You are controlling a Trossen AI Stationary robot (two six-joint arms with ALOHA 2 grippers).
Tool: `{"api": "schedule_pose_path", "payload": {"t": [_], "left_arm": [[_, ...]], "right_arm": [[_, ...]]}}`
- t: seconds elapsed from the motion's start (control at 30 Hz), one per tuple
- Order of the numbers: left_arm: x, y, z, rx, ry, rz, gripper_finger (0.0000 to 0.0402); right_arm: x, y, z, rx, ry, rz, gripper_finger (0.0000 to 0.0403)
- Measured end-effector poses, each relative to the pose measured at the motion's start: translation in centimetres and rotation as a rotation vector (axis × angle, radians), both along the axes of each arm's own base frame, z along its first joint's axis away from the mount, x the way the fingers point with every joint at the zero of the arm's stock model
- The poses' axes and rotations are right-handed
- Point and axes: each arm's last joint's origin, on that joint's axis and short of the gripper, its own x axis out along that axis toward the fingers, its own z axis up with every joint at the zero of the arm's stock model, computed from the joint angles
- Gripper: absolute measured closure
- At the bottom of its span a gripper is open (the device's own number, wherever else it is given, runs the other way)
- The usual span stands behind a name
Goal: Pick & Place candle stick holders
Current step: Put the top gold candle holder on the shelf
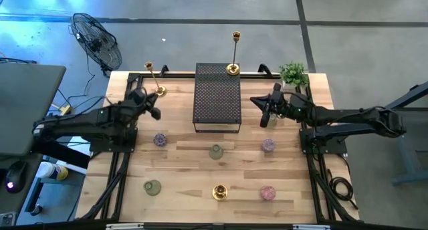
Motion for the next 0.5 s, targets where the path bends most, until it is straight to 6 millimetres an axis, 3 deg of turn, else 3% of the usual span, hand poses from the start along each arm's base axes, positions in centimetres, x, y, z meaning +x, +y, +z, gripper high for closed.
{"api": "schedule_pose_path", "payload": {"t": [0.1,0.37,0.5], "left_arm": [[-0.1,1.1,1.0,-0.022,-0.009,0.046,0.0308],[-1.1,4.7,0.6,-0.107,-0.023,0.181,0.0232],[-0.9,6.3,0.6,-0.127,-0.051,0.155,0.0206]], "right_arm": [[0.1,0.2,0.0,-0.010,0.004,0.012,0.0402],[0.2,0.7,0.0,-0.034,0.013,0.042,0.0402],[0.2,0.7,0.0,-0.035,0.012,0.041,0.0402]]}}
